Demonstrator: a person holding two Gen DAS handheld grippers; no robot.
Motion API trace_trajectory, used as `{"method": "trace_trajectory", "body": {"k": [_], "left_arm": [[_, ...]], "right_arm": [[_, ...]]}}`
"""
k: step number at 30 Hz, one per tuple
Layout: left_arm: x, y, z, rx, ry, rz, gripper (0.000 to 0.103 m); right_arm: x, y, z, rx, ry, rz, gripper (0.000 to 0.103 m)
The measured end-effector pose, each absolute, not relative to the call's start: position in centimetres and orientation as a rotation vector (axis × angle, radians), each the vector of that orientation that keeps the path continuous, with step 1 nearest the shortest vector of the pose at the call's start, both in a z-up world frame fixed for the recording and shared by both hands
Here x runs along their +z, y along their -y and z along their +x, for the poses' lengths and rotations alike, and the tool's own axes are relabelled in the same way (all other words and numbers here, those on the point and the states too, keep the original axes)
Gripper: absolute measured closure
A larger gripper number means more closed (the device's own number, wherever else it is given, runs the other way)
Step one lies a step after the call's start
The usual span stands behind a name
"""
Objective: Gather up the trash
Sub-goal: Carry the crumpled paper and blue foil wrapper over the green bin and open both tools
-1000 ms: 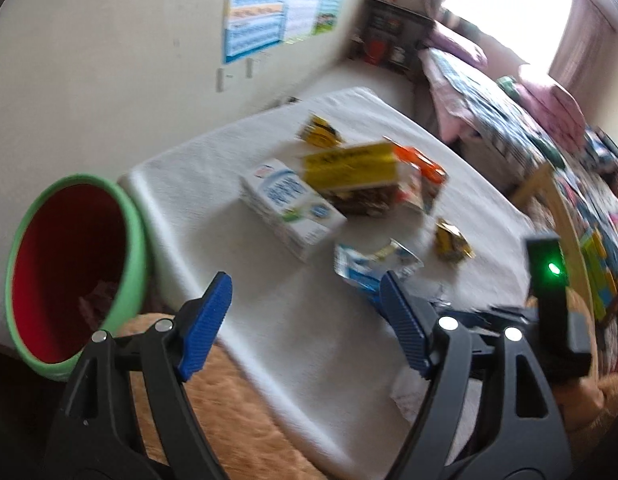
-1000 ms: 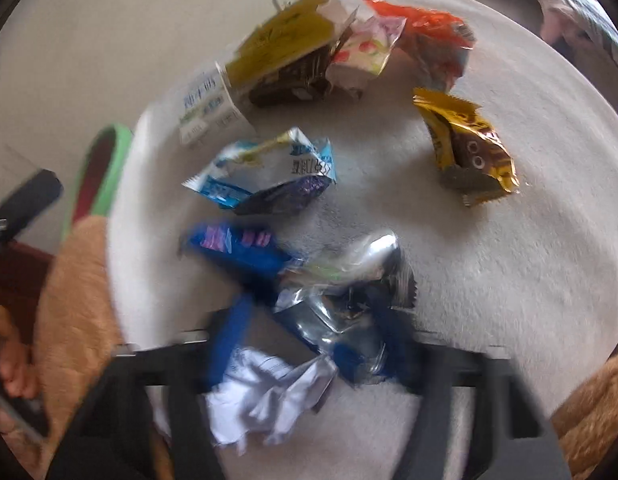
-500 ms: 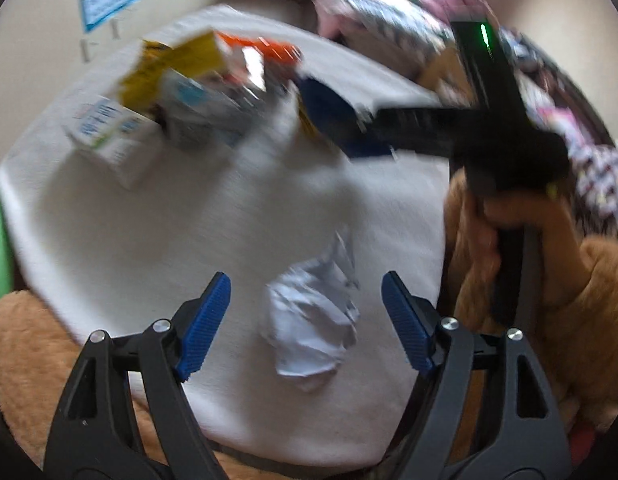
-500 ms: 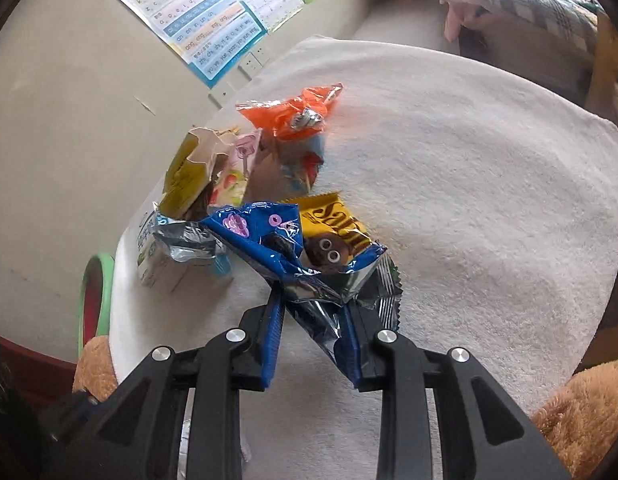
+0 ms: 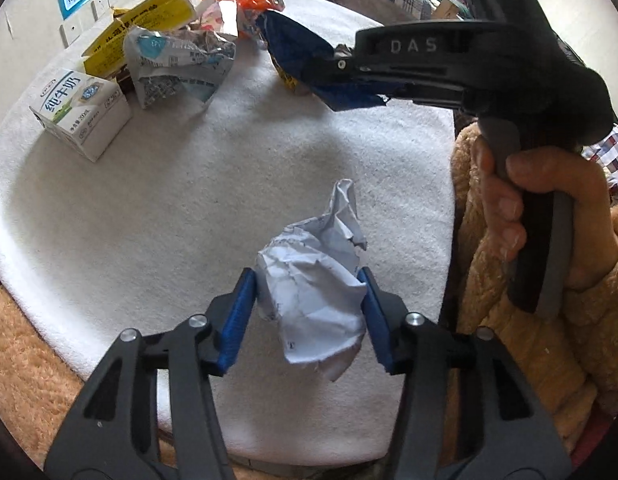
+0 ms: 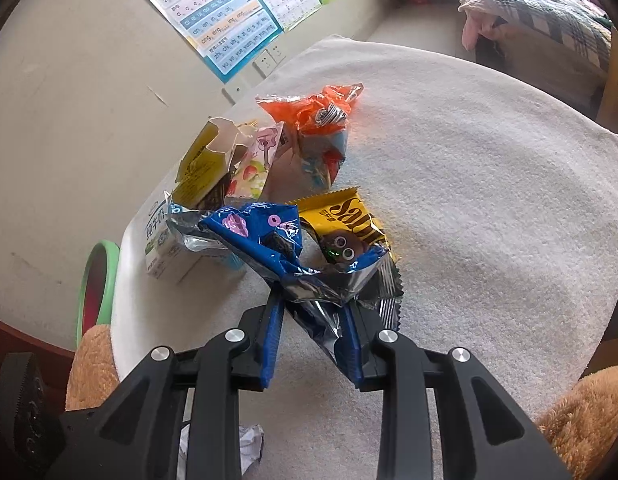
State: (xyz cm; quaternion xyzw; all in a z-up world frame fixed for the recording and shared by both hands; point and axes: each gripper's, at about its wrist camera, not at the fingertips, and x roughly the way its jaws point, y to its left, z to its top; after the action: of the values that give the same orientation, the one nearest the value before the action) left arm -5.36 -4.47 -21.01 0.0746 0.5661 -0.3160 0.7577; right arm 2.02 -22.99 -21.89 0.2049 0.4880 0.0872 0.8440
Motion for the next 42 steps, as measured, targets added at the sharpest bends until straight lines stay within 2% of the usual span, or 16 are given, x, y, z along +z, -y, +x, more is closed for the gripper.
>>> {"method": "trace_trajectory", "body": {"k": [15, 42], "left_arm": [[-18.0, -0.1, -3.0, -0.528, -1.101, -0.006, 0.055], [-13.4, -7.9, -0.9, -0.291, -0.913, -0.072, 0.055]], "right_arm": [[-21.7, 22.5, 1.5, 0.191, -1.032, 0.406, 0.076], [-20.5, 20.4, 1.4, 0.222, -1.032, 0.343, 0.075]]}}
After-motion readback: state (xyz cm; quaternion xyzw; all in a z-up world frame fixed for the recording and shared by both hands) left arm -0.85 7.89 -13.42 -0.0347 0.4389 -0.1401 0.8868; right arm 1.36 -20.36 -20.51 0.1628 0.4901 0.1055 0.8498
